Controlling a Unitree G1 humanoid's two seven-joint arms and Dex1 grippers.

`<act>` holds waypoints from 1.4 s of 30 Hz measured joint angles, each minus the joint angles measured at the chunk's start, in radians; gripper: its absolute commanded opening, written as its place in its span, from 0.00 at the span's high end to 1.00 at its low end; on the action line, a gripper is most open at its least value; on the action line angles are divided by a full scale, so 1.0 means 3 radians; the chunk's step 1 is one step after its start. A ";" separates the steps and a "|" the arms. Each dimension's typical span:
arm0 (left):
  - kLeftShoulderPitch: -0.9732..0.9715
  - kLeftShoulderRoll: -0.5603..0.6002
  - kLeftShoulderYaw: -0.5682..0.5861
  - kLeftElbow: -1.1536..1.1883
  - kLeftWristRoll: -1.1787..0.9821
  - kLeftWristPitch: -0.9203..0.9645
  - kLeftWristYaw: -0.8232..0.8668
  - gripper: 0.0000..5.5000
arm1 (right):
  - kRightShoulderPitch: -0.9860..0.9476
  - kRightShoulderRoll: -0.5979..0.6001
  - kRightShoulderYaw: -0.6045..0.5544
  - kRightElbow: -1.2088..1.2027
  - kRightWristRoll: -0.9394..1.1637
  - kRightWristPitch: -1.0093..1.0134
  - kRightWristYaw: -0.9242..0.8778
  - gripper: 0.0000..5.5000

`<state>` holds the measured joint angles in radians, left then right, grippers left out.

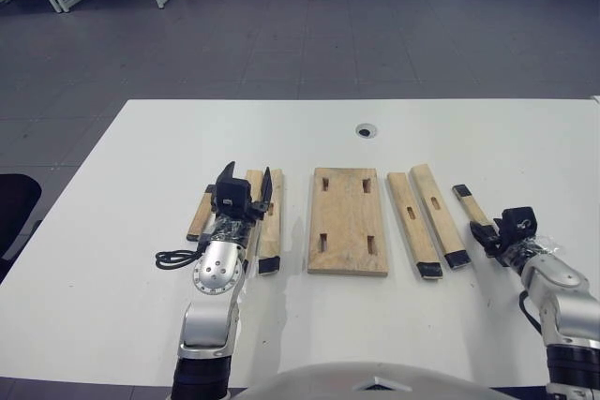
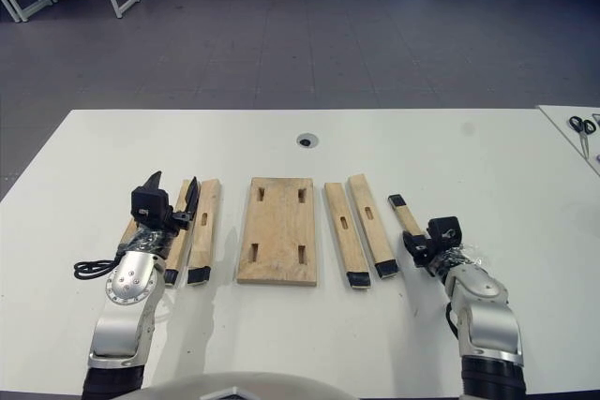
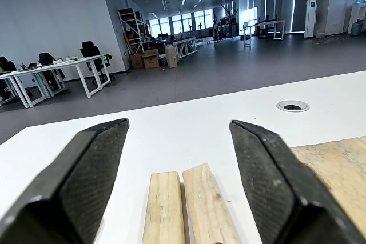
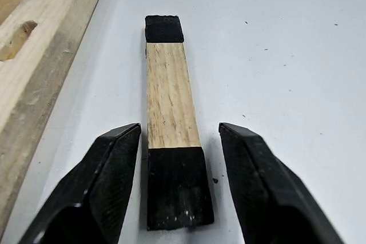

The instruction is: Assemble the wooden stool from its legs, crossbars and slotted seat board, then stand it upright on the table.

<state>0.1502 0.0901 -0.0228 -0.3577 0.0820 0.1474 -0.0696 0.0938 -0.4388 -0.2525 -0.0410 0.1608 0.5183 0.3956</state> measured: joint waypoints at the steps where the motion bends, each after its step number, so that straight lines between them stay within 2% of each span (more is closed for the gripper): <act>1: 0.0000 0.0000 0.0000 0.0000 -0.0001 0.0001 0.0000 0.40 | 0.0007 0.0001 0.0000 -0.0005 0.0009 0.0002 0.0007 0.67; 4: -0.0007 0.0000 0.0003 0.0000 -0.0006 0.0005 0.0000 0.40 | 0.0017 0.0007 0.0000 -0.0008 0.0053 0.0001 0.0015 0.77; 11: -0.0126 -0.0043 0.0053 -0.0012 -0.0268 0.0151 -0.0054 0.40 | 0.0000 0.0116 -0.0022 -0.0001 0.0105 -0.0134 -0.0098 0.77; 15: -0.0463 -0.0364 0.0240 -0.0272 -0.1378 0.0957 -0.0147 0.40 | -0.0315 0.0126 0.0031 -0.0331 0.0145 -0.0420 -0.0051 0.77; 19: -0.0600 -0.0527 0.0476 -0.0539 -0.2838 0.1896 0.0025 0.33 | -0.0405 0.0124 0.0453 -0.0694 0.0111 -0.0686 0.0185 0.77; 20: -0.0601 -0.0528 0.0497 -0.0571 -0.3100 0.2033 0.0081 0.29 | -0.0405 0.0123 0.0580 -0.0799 0.0094 -0.0767 0.0265 0.77; 27: -0.0611 -0.0527 0.0505 -0.0593 -0.4376 0.2346 0.0531 0.29 | -0.0375 0.0110 0.1198 -0.1203 -0.0043 -0.1171 0.0602 0.77; 31: -0.0617 -0.0521 0.0481 -0.0513 -0.4659 0.2328 0.0708 0.29 | -0.0338 0.0102 0.1332 -0.1278 -0.0087 -0.1340 0.0684 0.77; 37: -0.0684 -0.0462 0.0366 -0.0508 -0.4685 0.2219 0.0686 0.29 | -0.0226 0.0081 0.1447 -0.1377 0.0017 -0.1342 0.0850 0.77; 42: -0.0688 -0.0325 0.0318 -0.0531 -0.4534 0.2087 0.0553 0.44 | -0.0134 0.0044 0.1453 -0.1442 0.0131 -0.1234 0.0899 0.77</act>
<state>-0.0563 -0.0073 0.0725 -0.5170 -1.2781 0.7736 0.0964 0.0537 -0.4256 0.1834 -0.4737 0.2002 0.1481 0.6654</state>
